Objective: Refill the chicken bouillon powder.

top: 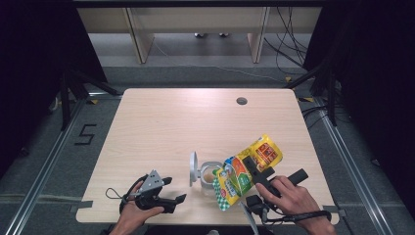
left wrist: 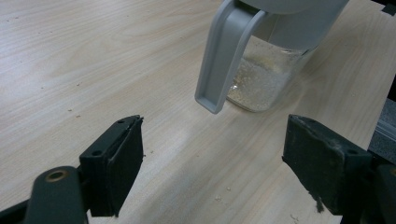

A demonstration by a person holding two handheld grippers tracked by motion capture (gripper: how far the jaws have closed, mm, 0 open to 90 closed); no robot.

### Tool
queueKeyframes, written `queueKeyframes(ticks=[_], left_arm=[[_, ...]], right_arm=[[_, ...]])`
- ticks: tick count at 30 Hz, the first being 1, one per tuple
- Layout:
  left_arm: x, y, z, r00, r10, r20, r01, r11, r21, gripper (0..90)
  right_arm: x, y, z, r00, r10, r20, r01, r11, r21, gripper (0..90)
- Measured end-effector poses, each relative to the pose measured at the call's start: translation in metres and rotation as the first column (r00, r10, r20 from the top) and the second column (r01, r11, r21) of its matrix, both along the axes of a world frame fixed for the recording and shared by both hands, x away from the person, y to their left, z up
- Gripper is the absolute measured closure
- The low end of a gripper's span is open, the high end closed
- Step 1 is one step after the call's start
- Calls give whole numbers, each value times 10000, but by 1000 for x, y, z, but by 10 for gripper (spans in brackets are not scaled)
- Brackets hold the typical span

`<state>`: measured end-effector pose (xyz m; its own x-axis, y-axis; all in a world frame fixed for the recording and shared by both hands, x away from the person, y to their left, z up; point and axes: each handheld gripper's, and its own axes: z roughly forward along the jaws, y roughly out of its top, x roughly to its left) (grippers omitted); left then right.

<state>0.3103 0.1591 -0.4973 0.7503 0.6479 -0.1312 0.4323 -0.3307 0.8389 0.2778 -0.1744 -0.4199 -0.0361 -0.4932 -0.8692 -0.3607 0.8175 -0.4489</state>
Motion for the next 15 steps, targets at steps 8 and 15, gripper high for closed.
queueKeyframes(ticks=[8, 15], left_arm=[[0, 0, 0, 10000, -17, -1, 17, 10000, 19, 196], [0, 0, 0, 10000, -17, 56, 17, 10000, -28, 196]], right_arm=[[-1, -1, 1, 9999, -101, -28, 101, 9999, -54, 479], [-1, 0, 2, 10000, -24, -1, 24, 10000, -94, 480]])
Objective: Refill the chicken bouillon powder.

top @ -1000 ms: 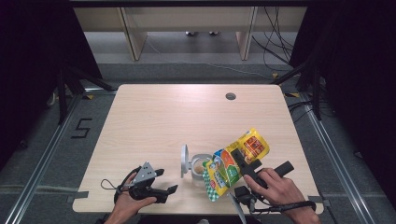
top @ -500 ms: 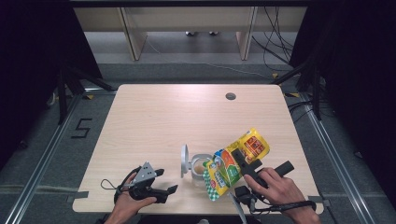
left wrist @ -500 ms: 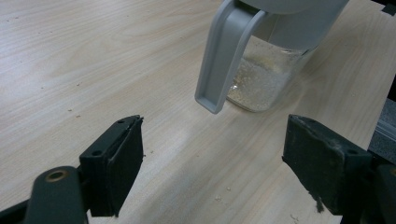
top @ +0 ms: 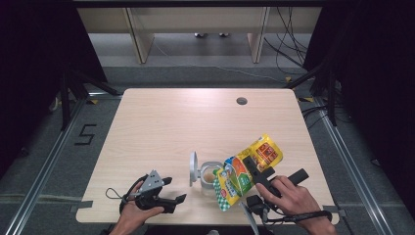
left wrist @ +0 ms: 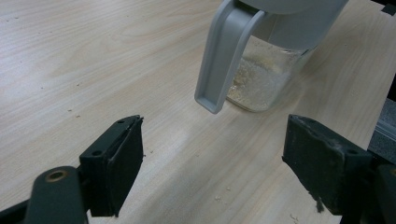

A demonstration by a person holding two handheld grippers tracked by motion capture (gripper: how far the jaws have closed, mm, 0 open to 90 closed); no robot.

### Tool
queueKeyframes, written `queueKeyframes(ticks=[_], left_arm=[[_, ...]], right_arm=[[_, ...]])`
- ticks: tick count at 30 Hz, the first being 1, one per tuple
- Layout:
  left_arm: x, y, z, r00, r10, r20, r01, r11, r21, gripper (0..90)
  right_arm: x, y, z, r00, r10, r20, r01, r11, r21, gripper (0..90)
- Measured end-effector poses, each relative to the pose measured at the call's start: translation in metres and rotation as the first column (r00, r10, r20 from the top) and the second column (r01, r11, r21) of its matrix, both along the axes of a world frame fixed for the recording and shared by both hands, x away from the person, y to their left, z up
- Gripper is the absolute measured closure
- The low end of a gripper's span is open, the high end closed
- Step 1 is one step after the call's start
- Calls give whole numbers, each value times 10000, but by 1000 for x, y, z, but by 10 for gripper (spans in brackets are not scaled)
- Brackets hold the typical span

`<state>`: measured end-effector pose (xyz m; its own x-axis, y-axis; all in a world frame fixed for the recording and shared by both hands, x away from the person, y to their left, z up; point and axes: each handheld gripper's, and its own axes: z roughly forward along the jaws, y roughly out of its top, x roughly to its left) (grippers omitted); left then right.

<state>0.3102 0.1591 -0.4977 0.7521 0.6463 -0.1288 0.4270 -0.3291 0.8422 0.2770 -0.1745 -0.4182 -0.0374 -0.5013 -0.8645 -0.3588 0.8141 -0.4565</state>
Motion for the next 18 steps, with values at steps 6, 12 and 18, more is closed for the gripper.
queueKeyframes(ticks=[6, 12, 18], left_arm=[[0, 0, 0, 10000, 4, -36, -4, 10000, 31, 196], [0, 0, 1, 10000, 6, -18, -6, 10000, 27, 196], [0, 0, 1, 10000, 11, -23, -10, 10000, 27, 196]], right_arm=[[0, 0, 1, 10000, -3, 0, 3, 10000, -71, 480], [-1, 0, 1, 10000, -27, -27, 27, 10000, -93, 480], [-1, 0, 2, 10000, -6, -10, 6, 9999, -112, 481]])
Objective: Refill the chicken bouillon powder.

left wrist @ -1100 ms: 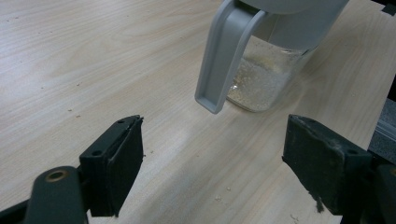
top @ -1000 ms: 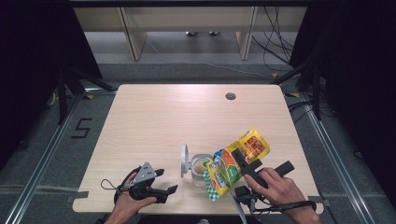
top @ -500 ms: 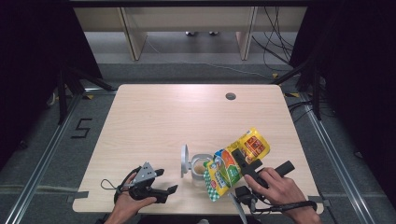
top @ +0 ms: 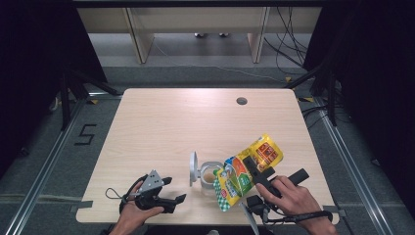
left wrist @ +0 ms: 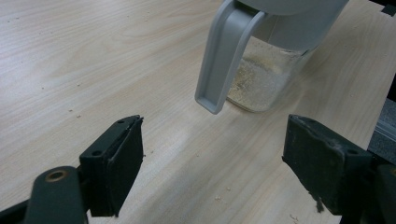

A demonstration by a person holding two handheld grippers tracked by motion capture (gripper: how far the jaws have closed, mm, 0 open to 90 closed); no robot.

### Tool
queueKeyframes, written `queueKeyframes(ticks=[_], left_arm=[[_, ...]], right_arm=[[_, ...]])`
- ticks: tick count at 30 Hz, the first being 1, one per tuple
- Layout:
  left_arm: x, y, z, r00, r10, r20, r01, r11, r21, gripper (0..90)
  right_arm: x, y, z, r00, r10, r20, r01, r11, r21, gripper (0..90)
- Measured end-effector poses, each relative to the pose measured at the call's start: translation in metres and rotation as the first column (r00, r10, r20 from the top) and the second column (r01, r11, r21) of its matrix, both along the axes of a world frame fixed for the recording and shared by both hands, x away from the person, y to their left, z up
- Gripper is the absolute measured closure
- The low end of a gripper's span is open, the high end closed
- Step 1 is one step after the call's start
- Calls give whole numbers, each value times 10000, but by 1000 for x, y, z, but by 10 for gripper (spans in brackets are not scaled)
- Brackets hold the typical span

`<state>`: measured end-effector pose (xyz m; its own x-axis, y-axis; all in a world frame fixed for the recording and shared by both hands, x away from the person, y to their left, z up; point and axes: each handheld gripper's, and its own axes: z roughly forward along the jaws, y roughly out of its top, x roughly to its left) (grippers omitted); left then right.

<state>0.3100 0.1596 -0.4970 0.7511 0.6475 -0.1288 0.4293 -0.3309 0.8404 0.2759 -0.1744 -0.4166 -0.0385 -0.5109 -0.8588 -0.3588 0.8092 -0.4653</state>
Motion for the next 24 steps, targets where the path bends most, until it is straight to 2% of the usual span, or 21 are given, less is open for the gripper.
queueKeyframes(ticks=[7, 24], left_arm=[[-1, -1, 0, 9997, 153, -192, -154, 9999, -65, 196], [-1, -1, 0, 9997, 143, -196, -143, 9999, -42, 196]], right_arm=[[0, 0, 0, 10000, 19, 6, -19, 10000, -29, 482], [-1, 1, 1, 10000, 22, 18, -22, 10000, -18, 482]])
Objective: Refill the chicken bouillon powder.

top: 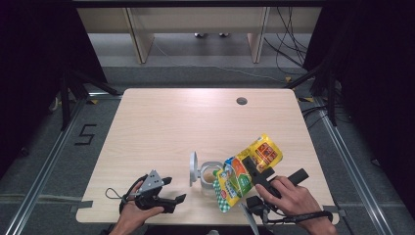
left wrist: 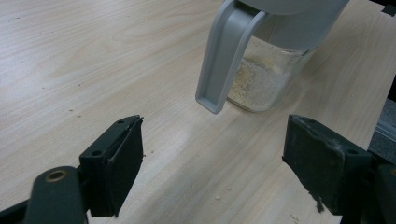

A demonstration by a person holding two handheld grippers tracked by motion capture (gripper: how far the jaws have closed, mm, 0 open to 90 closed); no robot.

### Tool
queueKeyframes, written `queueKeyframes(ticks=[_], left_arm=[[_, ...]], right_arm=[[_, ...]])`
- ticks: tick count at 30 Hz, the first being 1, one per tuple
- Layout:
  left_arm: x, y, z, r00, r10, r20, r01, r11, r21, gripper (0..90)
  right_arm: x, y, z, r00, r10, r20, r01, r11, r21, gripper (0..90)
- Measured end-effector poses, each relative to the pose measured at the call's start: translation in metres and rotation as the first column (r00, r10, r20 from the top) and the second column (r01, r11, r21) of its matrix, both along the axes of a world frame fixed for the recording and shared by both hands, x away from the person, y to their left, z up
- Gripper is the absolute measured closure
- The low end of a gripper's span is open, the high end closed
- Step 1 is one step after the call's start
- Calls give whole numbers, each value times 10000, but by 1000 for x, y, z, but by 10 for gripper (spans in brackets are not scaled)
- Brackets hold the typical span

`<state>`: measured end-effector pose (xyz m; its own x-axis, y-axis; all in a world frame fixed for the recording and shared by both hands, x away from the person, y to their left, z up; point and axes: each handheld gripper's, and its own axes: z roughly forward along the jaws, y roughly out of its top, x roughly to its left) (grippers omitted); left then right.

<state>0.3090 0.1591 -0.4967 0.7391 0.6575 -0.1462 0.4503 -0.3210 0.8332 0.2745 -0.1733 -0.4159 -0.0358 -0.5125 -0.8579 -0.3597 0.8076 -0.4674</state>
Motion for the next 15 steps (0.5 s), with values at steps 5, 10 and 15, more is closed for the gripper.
queueKeyframes(ticks=[5, 10, 15], left_arm=[[0, 0, 0, 10000, 5, 11, -5, 10000, -12, 196], [0, 0, 0, 10000, 9, 23, -9, 10000, -21, 196], [0, 0, 0, 10000, 2, 27, -2, 10000, -15, 196]], right_arm=[[0, 0, 0, 10000, 5, 16, -5, 10000, -10, 483], [-1, 0, 0, 10000, 6, 6, -6, 10000, 1, 483], [-1, 0, 0, 10000, 18, 32, -18, 10000, -27, 483]])
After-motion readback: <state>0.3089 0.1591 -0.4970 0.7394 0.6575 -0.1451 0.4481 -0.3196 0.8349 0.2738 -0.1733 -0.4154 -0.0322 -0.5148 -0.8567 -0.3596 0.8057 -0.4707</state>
